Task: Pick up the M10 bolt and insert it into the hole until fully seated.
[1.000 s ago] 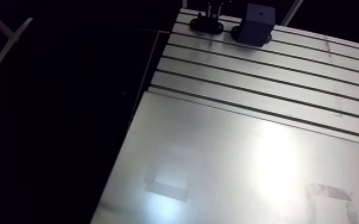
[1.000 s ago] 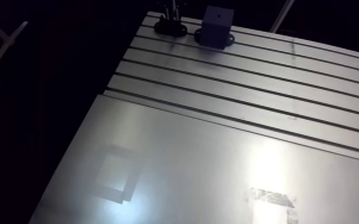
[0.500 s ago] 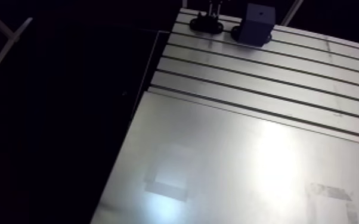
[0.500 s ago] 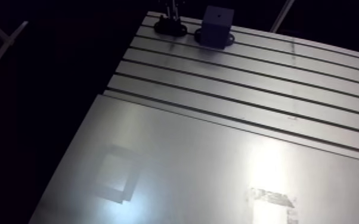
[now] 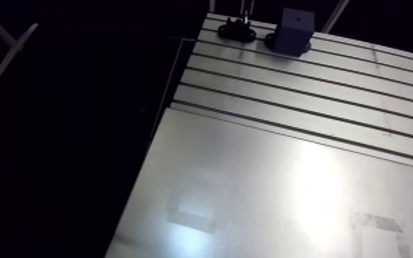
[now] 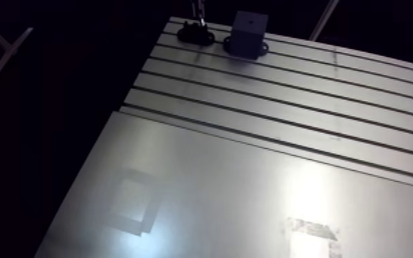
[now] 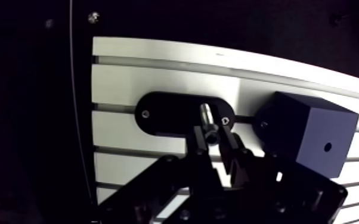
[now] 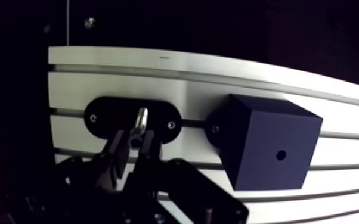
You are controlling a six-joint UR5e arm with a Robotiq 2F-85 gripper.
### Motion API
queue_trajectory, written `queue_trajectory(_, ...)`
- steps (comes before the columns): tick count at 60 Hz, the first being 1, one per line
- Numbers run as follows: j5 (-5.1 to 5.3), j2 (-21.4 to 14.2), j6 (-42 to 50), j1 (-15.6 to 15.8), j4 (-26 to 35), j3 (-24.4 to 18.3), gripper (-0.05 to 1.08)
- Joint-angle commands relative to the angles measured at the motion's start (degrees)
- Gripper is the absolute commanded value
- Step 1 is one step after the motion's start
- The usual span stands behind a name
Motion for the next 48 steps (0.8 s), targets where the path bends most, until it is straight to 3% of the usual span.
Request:
queue_trajectory(1, 0.14, -1.0, -0.4, 0.0, 1.1, -1.3, 0.94)
queue_trajectory(16, -0.02, -2.8, -0.5, -0.2, 1.7, -2.5, 1.03)
queue_trajectory(31, 0.30, -5.4, -0.5, -0.6, 11.6, -7.0, 1.06)
queue_trajectory(48, 0.74, -6.1, -1.3, -1.9, 23.1, -12.2, 1.06)
